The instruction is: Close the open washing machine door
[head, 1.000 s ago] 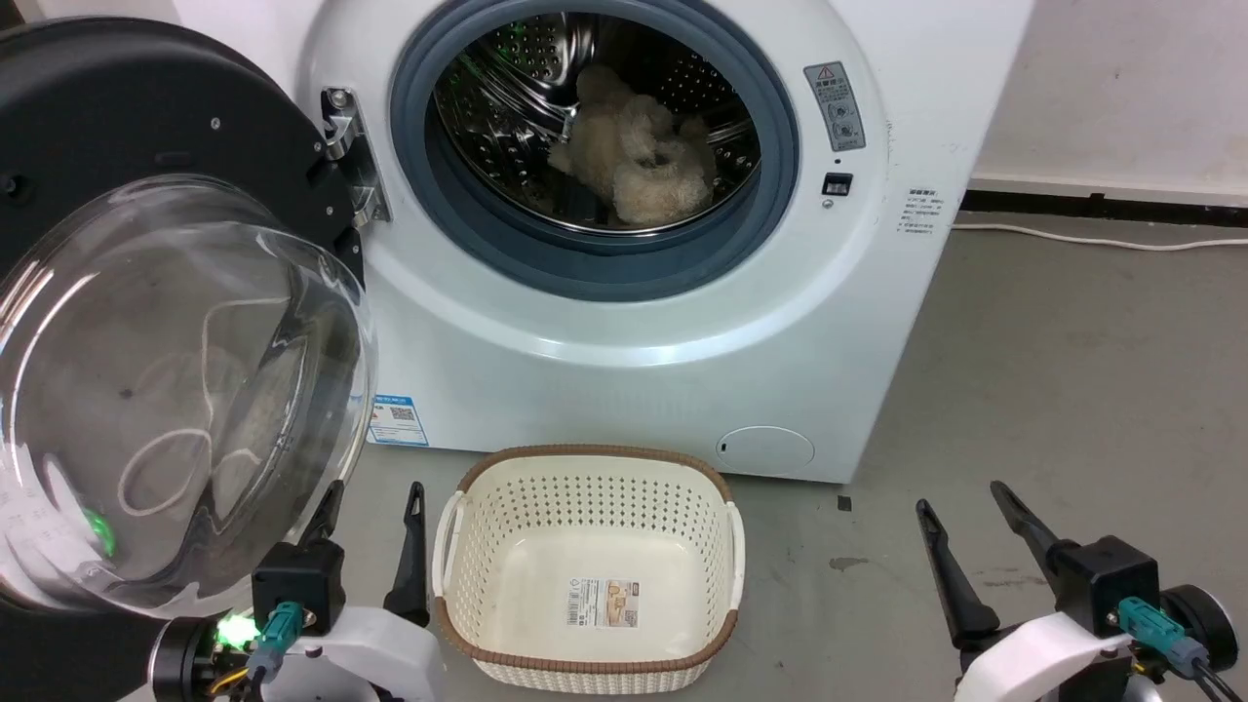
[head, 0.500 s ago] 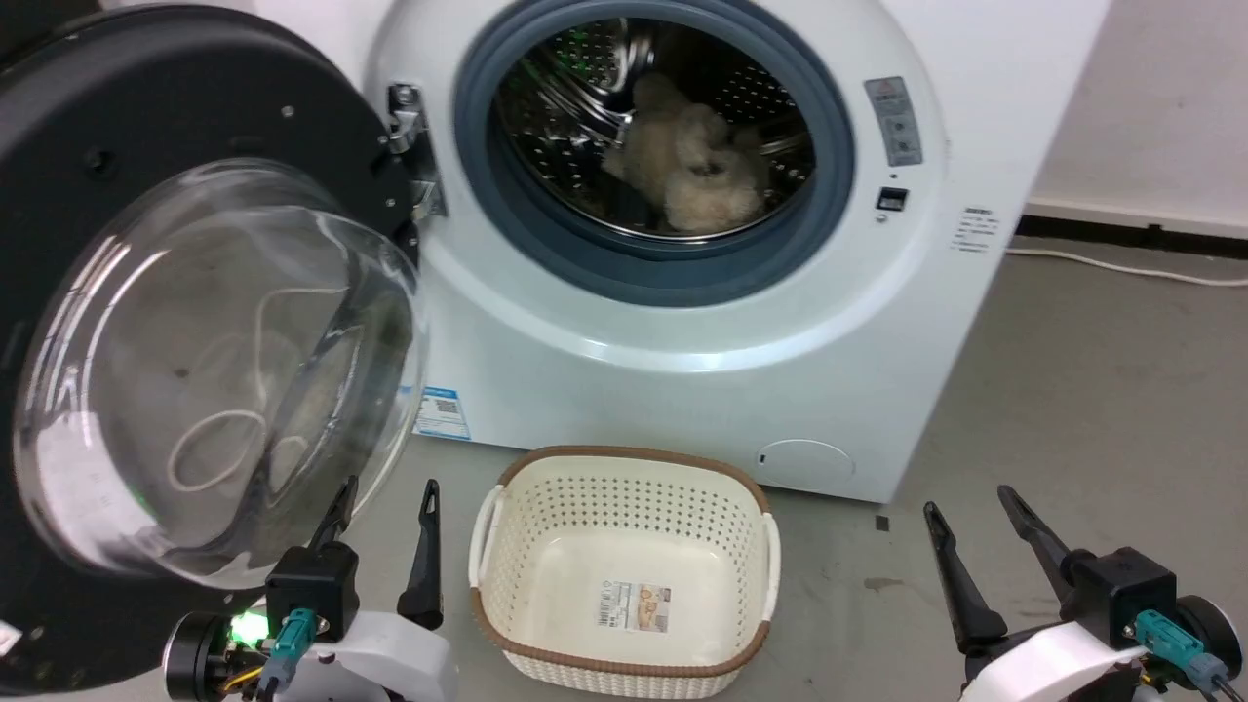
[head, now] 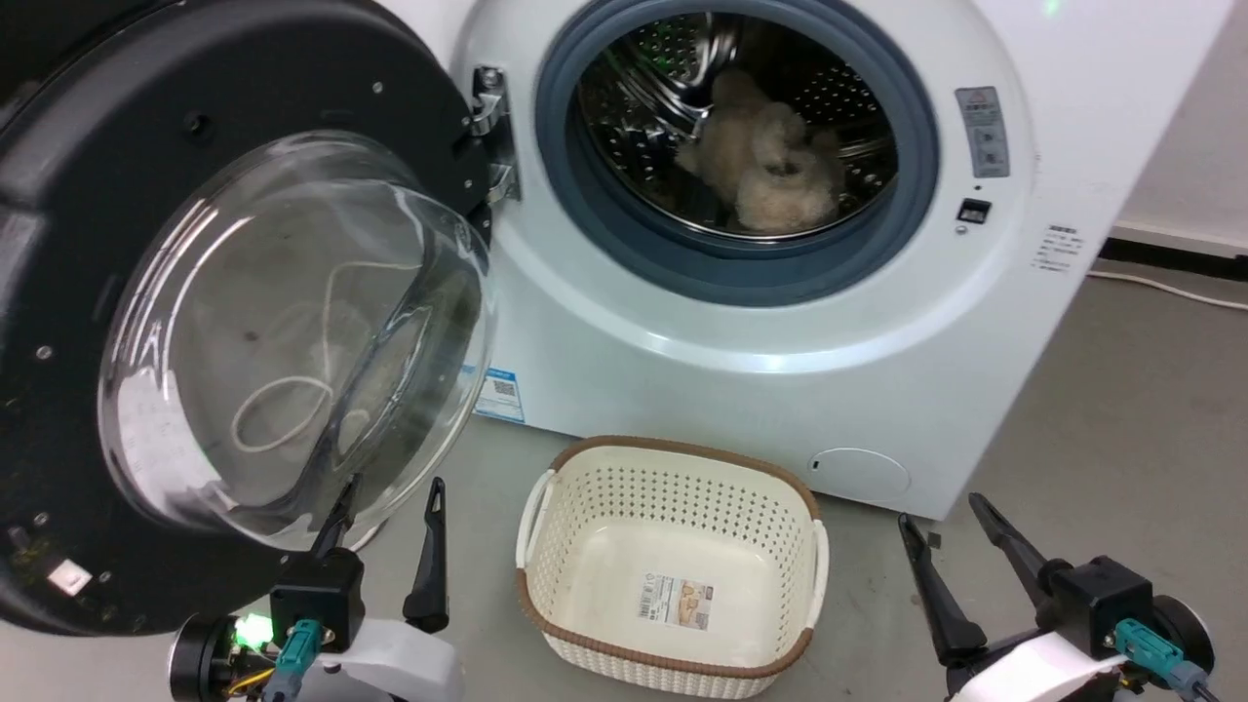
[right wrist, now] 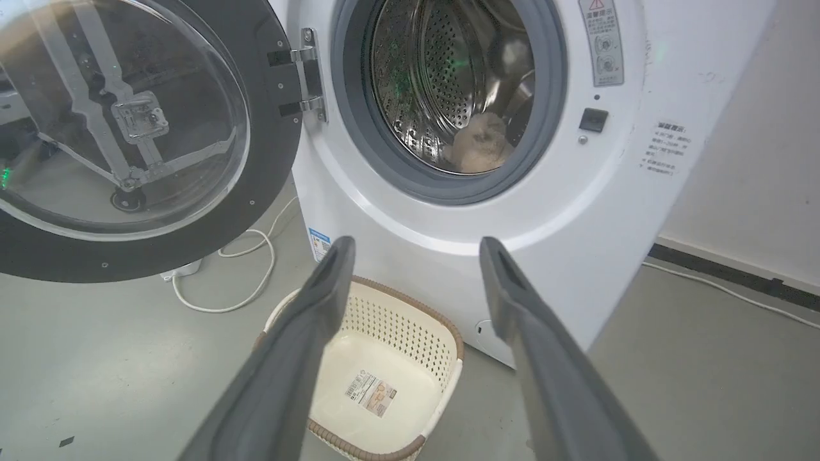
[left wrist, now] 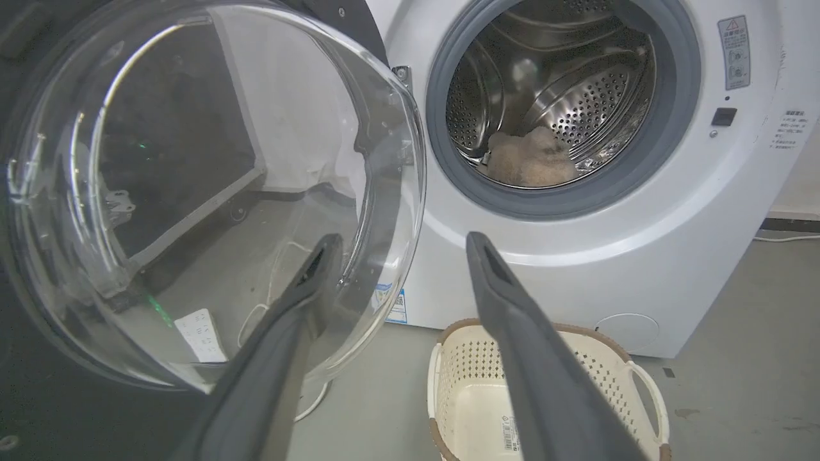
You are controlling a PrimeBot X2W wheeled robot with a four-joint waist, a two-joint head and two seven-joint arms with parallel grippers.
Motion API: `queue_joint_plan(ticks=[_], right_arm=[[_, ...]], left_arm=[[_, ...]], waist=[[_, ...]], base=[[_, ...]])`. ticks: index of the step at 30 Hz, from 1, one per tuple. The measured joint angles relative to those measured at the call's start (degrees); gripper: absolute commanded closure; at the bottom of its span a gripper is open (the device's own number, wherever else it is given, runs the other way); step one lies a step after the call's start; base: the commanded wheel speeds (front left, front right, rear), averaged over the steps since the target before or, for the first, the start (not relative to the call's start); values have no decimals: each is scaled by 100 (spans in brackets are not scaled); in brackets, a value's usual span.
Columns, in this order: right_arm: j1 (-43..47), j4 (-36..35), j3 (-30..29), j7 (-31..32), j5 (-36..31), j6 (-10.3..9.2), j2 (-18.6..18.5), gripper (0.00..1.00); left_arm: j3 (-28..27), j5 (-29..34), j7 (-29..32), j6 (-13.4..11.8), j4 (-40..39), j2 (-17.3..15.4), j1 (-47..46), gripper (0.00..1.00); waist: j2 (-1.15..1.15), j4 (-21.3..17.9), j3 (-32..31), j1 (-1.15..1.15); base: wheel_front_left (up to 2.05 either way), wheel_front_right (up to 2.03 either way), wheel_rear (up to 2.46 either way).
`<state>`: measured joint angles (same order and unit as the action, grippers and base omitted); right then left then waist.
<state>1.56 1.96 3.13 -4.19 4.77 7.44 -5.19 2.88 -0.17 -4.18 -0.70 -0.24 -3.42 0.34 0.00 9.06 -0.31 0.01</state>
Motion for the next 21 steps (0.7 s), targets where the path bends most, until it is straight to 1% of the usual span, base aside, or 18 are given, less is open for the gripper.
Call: queue_joint_plan(ticks=[6,21], right_arm=[[-27,80,125,-64,115,0,-65,0],[-95,192,309,-258,287,0,-175,0]], left_arm=[[19,1,-65,-116,-77,-12,49,0],[127,1,-254,-241,-158,-94,127,0]], waist=[[0,161,28,0],[0,524,46,0]], base=[[0,0,0],[0,0,0]])
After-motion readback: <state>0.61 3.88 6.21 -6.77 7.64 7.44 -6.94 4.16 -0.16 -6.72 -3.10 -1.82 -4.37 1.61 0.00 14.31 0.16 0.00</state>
